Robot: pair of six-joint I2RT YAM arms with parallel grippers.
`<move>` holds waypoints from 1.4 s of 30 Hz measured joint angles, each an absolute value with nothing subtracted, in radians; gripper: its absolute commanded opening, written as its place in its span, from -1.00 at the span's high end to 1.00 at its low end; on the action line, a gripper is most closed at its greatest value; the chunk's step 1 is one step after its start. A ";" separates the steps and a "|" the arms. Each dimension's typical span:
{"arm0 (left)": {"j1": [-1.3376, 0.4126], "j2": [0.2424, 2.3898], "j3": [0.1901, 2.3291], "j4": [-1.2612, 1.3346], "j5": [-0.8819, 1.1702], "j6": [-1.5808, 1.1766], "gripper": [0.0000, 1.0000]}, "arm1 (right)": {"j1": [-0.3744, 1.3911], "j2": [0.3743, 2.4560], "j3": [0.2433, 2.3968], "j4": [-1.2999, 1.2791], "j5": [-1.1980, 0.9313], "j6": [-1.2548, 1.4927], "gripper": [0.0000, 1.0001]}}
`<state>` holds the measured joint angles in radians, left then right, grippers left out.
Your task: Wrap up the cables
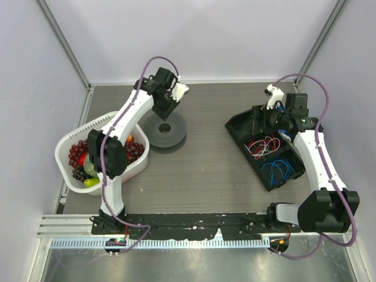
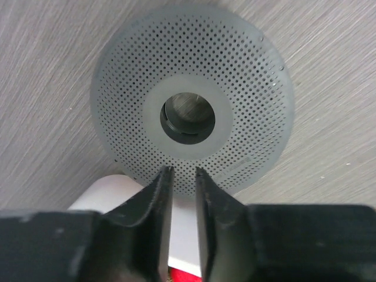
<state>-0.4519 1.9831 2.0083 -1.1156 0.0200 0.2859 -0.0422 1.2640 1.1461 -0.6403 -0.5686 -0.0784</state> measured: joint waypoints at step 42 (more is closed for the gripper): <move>-0.753 2.011 1.674 -0.944 0.241 0.221 0.30 | -0.129 1.312 1.236 -0.743 -0.461 -0.114 -0.75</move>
<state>-0.7528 2.0109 1.6745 -0.9436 0.2409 0.2211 -0.1287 1.3125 1.2362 -0.7433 -0.4606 -0.1143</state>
